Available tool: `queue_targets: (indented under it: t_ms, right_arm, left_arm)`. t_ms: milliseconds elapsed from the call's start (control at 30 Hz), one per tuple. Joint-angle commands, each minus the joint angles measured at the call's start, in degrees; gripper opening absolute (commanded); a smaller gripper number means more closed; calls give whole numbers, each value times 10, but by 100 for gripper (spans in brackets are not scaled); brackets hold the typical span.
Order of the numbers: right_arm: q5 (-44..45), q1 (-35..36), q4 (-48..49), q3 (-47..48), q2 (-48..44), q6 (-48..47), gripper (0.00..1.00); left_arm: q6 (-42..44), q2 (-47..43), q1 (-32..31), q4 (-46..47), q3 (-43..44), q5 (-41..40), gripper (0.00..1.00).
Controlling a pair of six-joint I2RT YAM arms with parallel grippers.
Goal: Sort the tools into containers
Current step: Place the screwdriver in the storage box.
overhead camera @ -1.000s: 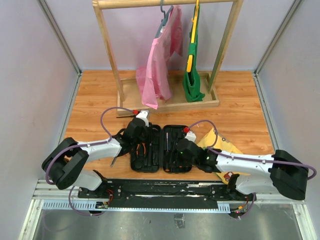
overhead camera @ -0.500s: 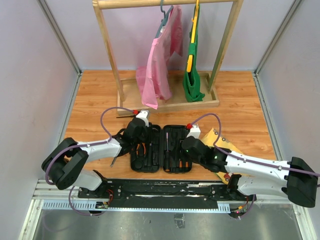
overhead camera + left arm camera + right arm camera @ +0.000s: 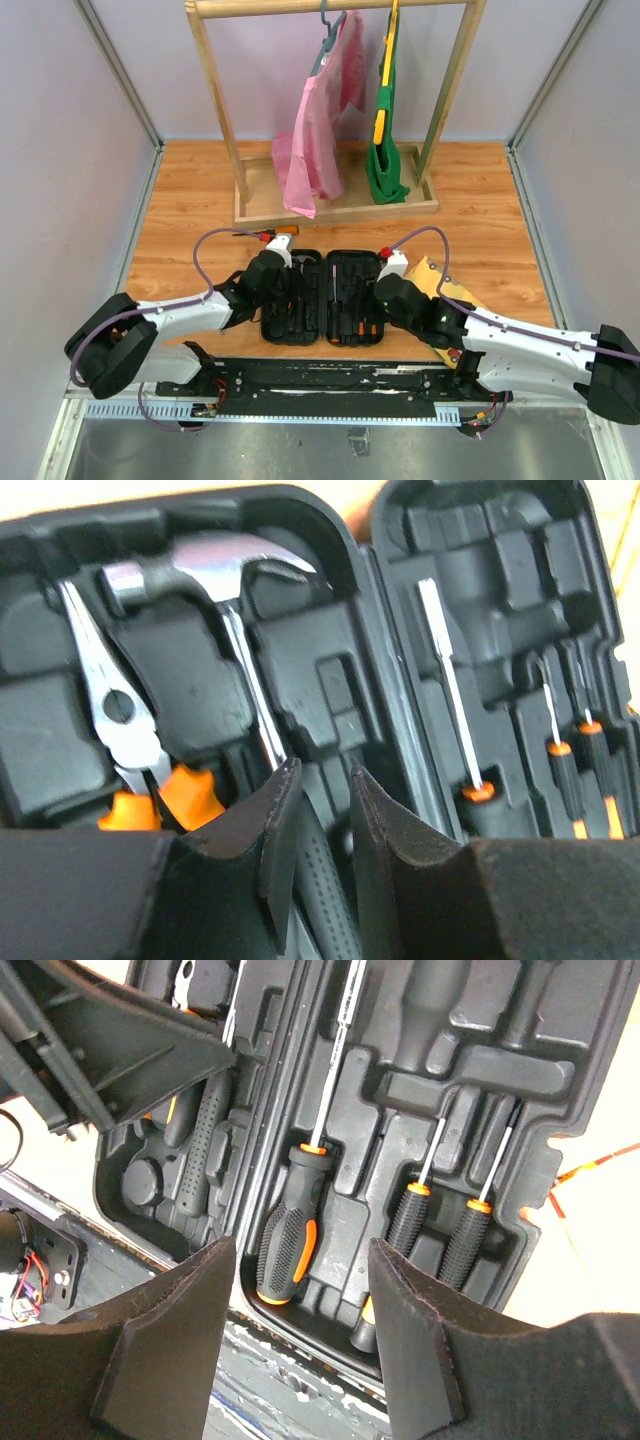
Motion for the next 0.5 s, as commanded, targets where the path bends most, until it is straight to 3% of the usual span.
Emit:
queue_targets:
  t_ms: [0, 267, 467]
  right_arm:
    - [0, -21, -10, -23, -19, 1, 57]
    - [-22, -29, -17, -22, -5, -19, 61]
    - [-17, -62, -70, 3, 9, -40, 60]
  left_arm:
    - [-34, -51, -29, -42, -11, -24, 31]
    - [-72, -171, -62, -134, -18, -81, 32]
    - [-97, -252, -60, -282, -1, -191, 43]
